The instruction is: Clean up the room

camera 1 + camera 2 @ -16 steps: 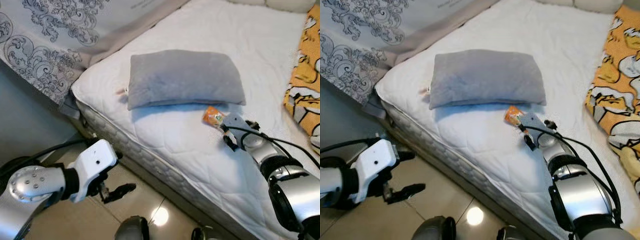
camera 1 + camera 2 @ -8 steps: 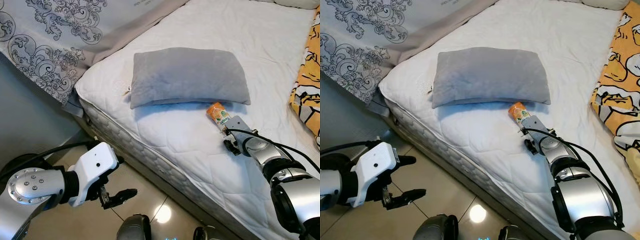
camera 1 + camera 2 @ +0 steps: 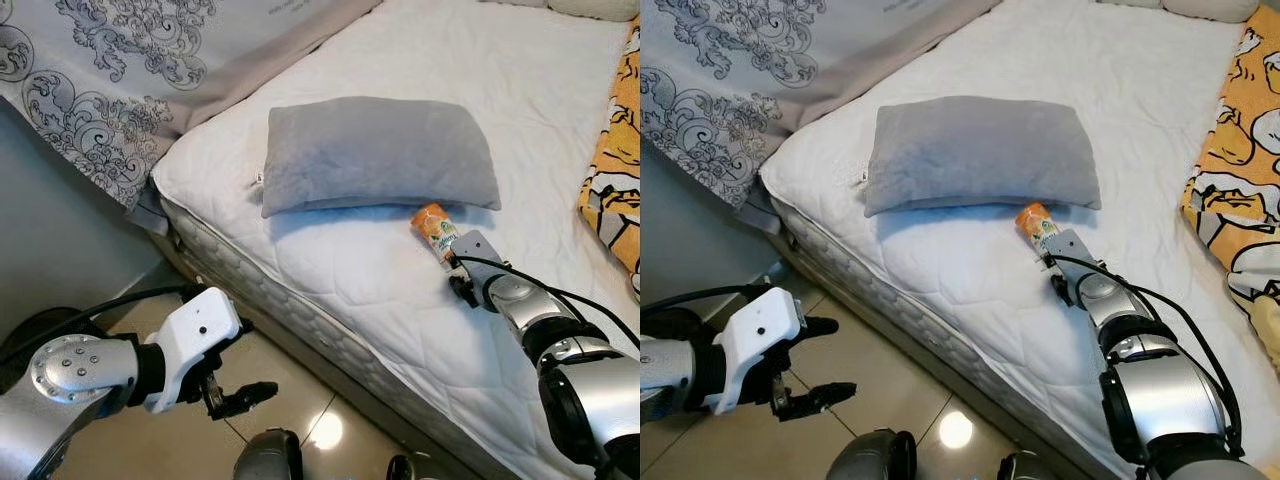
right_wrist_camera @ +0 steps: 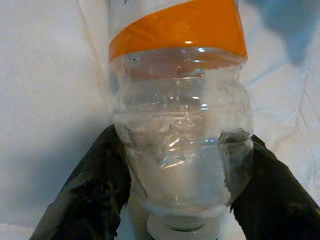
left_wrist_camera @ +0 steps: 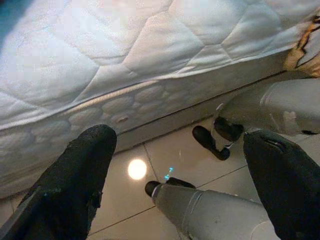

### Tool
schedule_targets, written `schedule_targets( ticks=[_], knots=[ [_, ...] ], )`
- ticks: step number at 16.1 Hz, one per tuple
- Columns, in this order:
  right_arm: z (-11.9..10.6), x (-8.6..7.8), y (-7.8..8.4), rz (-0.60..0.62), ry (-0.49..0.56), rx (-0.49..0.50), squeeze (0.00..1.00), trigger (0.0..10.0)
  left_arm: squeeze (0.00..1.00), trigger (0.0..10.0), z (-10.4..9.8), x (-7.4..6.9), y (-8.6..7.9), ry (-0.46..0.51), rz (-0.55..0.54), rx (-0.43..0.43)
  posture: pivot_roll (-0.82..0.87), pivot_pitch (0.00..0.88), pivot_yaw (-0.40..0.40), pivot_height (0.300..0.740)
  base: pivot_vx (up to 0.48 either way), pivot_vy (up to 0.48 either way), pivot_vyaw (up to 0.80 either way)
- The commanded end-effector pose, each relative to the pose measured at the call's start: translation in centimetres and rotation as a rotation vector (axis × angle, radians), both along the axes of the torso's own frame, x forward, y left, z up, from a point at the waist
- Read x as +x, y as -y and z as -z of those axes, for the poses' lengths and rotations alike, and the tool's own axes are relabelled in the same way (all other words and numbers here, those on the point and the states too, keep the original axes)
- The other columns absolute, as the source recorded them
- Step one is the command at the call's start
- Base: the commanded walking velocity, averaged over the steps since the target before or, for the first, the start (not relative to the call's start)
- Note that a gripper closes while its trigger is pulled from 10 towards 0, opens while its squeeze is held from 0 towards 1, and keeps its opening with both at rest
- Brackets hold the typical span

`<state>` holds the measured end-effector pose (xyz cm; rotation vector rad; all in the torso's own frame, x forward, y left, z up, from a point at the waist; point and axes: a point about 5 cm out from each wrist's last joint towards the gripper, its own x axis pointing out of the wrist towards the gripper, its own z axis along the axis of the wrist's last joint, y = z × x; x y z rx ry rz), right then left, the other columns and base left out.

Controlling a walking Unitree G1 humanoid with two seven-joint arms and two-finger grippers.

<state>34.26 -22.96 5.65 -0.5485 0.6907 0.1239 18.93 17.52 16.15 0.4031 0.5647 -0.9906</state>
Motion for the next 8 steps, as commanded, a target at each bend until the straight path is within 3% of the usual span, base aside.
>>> schedule_targets(
  ticks=[1,3,5,8],
  knots=[
    [0.4,-0.2,-0.1,0.021,0.003,0.050,0.00,0.0,0.00,10.0,0.4,0.2,-0.3,0.006,-0.025,0.004,0.23,0.025,0.063,0.740,0.000,0.000,0.00],
    [0.6,-0.3,-0.3,0.040,0.010,0.104,0.00,0.0,0.00,10.0,1.3,0.7,-0.4,0.020,-0.060,-0.008,0.20,0.000,0.055,0.740,0.000,0.000,0.00],
    [0.7,-0.6,-0.2,0.077,0.022,0.218,0.00,0.0,0.00,10.0,2.8,0.8,-0.5,0.013,-0.117,0.009,0.13,0.000,0.058,0.740,0.000,0.000,0.00],
    [1.1,-1.3,0.3,0.008,0.018,0.359,0.00,0.0,0.00,10.0,4.1,2.4,-0.2,0.059,-0.226,-0.055,0.05,0.000,0.055,0.740,0.000,0.000,0.00]
  ],
)
